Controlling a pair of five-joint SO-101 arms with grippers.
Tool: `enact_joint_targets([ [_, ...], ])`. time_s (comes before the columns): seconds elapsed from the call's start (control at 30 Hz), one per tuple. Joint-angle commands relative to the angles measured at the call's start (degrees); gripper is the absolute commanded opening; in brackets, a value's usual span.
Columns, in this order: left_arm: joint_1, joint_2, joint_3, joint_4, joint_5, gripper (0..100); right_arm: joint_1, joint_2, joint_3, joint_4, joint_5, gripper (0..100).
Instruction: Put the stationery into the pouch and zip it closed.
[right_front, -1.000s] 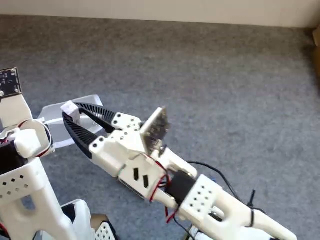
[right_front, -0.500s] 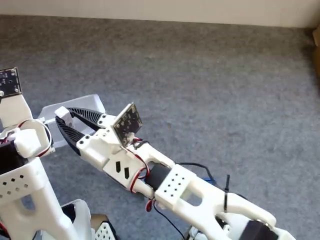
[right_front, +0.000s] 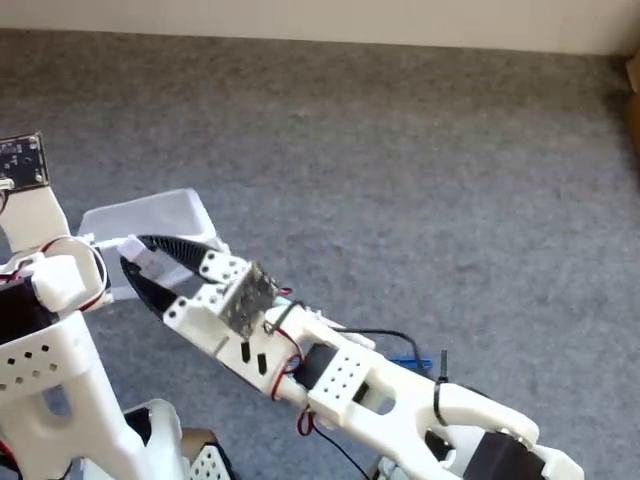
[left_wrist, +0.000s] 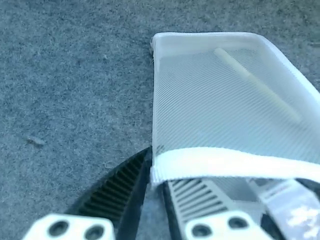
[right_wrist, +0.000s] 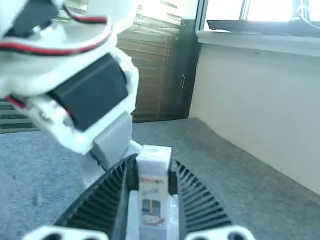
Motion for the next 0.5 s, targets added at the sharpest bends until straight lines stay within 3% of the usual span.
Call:
enact_joint_targets([
  [0.0, -0.31, 0.13, -0.04, -1.14, 0.44, 1, -0.75, 0.31, 1.36, -1.45, 1.41, 1.0],
  [0.1, -0.48, 0.13, -0.04, -1.23, 0.44, 1, -0.75, 0.31, 1.36, -1.36, 1.41, 2.3],
  [0.23, -0.4, 0.13, -0.04, -1.23, 0.44, 1, -0.75, 0.31, 1.71, -1.36, 1.14, 11.2],
  [0.47, -0.31, 0.13, -0.04, -1.23, 0.44, 1, -0.66, 0.22, 1.8, -1.36, 1.14, 12.0],
])
